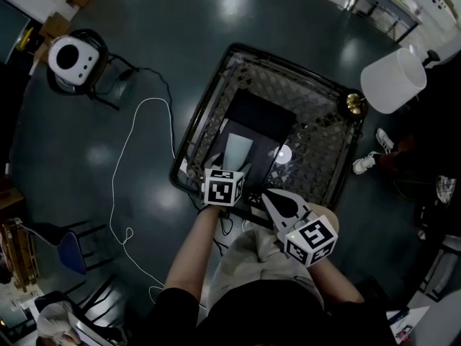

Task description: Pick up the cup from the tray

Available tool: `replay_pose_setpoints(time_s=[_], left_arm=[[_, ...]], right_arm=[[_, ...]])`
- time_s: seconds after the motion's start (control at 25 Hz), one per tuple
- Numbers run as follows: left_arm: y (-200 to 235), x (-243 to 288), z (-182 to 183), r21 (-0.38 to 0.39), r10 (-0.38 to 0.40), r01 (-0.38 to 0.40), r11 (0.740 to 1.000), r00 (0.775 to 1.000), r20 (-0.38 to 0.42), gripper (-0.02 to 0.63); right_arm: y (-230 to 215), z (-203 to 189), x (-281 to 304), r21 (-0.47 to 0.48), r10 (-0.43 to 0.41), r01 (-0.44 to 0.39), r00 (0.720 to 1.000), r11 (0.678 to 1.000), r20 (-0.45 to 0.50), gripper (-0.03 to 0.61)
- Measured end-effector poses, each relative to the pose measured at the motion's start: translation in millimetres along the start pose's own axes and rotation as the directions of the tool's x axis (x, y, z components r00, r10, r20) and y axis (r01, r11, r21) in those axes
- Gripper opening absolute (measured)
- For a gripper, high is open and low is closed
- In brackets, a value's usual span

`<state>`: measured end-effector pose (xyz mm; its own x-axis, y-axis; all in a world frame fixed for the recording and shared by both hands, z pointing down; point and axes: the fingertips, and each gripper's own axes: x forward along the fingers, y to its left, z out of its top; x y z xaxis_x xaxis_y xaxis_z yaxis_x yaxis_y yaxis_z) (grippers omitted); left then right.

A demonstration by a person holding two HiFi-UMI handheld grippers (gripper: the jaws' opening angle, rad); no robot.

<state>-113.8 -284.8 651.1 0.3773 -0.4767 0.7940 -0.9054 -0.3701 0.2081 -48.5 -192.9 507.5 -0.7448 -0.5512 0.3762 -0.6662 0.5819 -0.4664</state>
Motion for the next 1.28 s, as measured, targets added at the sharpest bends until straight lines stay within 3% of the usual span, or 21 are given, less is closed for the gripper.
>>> replay_pose_setpoints(time_s=[0.56,0.92,1.28], left_arm=[[19,48,-15,0.059,0.027,-0.018,0.998,0.987,-0.157,0.359],[21,45,-18,0.027,0.037,-0.034,0.999,0.992,-0.124,0.341],[3,8,0,-0.029,0.0,0.0,1.0,1.0,-0.02,0.341]], right_arm=[[-8,-9,4,0.043,0.001,0.0,1.0,0.999,-0.019,0.012],[-5,-12,0,0.042,-0.002,0.002,1.0,0.999,-0.013,0.012],[7,-11,-2,0.022,0.004,-0.004,1.0,1.0,-0.002,0.012]])
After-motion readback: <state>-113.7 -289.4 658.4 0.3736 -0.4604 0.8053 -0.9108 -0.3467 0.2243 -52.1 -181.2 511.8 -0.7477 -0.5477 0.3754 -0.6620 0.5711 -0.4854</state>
